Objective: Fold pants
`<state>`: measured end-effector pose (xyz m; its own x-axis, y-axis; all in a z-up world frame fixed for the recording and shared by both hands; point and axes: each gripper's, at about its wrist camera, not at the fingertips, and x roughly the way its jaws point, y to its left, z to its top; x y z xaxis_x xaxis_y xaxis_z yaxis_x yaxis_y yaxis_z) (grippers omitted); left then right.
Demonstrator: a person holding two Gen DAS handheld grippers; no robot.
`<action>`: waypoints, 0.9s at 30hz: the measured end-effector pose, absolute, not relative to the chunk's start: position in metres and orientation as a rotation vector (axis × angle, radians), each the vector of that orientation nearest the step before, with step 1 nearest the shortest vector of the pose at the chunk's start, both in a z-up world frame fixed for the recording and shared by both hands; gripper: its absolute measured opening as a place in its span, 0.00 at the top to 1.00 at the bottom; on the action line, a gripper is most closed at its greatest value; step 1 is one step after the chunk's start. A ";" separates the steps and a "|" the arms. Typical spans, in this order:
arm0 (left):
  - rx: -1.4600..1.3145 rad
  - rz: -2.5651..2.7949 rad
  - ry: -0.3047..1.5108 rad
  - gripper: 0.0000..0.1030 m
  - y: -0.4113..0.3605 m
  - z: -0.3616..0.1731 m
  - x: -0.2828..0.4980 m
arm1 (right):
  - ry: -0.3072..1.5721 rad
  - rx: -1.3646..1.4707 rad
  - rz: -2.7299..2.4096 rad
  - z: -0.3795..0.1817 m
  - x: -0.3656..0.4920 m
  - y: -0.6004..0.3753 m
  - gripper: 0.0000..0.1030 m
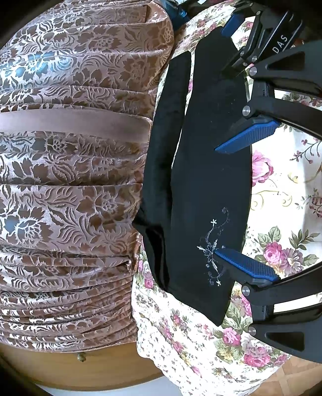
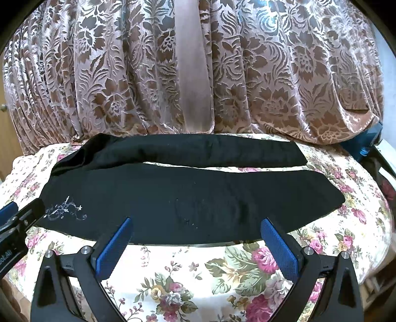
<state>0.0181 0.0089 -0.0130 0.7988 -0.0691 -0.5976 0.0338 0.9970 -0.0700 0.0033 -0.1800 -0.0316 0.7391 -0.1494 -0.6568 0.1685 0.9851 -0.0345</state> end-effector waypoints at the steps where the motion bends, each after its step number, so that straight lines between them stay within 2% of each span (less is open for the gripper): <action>1: -0.059 -0.055 0.648 0.22 0.009 -0.013 0.020 | 0.719 0.029 -0.175 -0.032 0.004 -0.180 0.00; 27: -0.073 -0.070 0.650 0.22 0.012 -0.011 0.010 | 0.703 0.051 -0.173 -0.027 -0.003 -0.183 0.00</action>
